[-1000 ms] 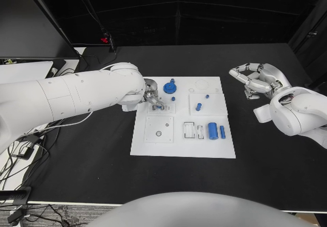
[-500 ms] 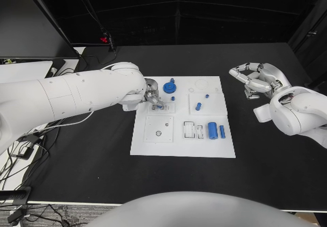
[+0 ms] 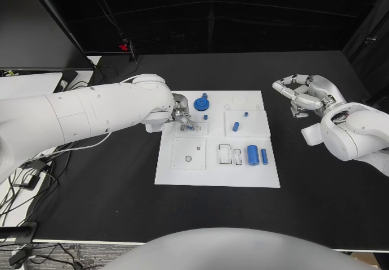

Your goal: Assemble the parts on the task board

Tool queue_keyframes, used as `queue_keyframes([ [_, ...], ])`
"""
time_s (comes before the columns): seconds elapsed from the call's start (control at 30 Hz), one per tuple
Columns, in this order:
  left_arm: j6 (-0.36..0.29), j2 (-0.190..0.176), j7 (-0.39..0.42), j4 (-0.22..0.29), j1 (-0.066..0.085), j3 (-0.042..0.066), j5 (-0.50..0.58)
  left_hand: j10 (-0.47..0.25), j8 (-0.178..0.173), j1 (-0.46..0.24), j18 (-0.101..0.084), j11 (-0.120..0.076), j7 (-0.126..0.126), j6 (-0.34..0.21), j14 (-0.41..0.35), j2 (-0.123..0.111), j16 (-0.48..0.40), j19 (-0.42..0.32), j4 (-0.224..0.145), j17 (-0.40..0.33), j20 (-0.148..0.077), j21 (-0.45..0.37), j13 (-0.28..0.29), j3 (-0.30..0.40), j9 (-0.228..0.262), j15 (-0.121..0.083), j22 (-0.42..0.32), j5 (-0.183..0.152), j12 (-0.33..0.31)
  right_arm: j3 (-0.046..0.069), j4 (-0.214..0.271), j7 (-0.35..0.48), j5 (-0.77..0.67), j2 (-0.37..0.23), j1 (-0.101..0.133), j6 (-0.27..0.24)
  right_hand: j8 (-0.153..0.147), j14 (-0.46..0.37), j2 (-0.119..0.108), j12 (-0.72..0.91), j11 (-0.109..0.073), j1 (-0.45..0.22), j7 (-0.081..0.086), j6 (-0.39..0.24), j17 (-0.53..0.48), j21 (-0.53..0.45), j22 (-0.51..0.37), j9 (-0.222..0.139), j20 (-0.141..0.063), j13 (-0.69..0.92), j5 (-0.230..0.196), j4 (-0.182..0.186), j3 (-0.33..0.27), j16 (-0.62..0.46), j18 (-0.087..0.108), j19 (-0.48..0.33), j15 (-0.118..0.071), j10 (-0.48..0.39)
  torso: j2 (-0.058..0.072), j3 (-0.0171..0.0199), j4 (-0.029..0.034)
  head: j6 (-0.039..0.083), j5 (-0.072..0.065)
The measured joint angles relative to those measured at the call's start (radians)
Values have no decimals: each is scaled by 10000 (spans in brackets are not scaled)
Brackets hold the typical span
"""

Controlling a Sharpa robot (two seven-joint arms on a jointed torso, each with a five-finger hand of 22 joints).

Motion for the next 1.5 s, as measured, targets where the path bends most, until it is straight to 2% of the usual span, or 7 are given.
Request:
queue_keyframes([
  [0.97, 151, 71, 61, -72, -10, 7, 20, -13, 0, -72, 0, 13, 20, -86, 0, 82, 0, 0, 14, 0, 0, 0, 0, 40, 33, 0, -1, -78, 22, 0, 2, -6, 0, 4, -1, 0, 39, 0, 0, 0, 0, 0, 0, 0, 0, 0, 0, 2, 0, 0, 0, 0, 1, 0, 0, 0, 0, 0, 4, -2, -6, -59, -11],
  [1.27, 219, 113, 110, -129, -12, 6, 24, -13, 3, -80, 0, 13, 37, -102, -1, 74, 0, 0, 13, 0, 0, 0, -8, 40, 44, 1, -1, -80, 27, 0, 7, -9, 0, 21, -1, 0, 38, 0, 0, 0, 0, 0, 0, 0, -1, 0, 0, 3, 0, 0, 0, 1, 1, 0, 0, 0, 0, 0, 5, -2, -6, -67, 54],
  [1.4, 222, 128, 101, -146, -12, 4, 24, -13, 0, -289, 0, 13, 38, -102, 0, 67, 0, 0, -99, 0, 0, 0, -31, 153, 37, 1, -1, -176, 21, 0, 10, -9, 0, 22, -1, 0, 38, 0, 0, 0, 0, 0, 0, 0, 0, 0, 0, 3, 0, 0, 0, 1, 1, 0, 1, 0, 0, 0, 5, -4, -11, -77, 48],
  [1.5, 231, 130, 87, -162, -12, 4, 24, -7, -67, -616, 0, 19, 39, -101, 0, 71, 0, 0, -136, 0, 0, 0, -25, 152, 39, 1, -1, -450, 20, 0, 10, -11, 0, 17, -1, 0, 38, 0, 0, 0, 0, 0, 0, 1, -1, 0, 0, 3, 0, 0, 0, 1, 1, 0, 1, 0, 0, 0, 5, -5, -12, -79, 37],
])
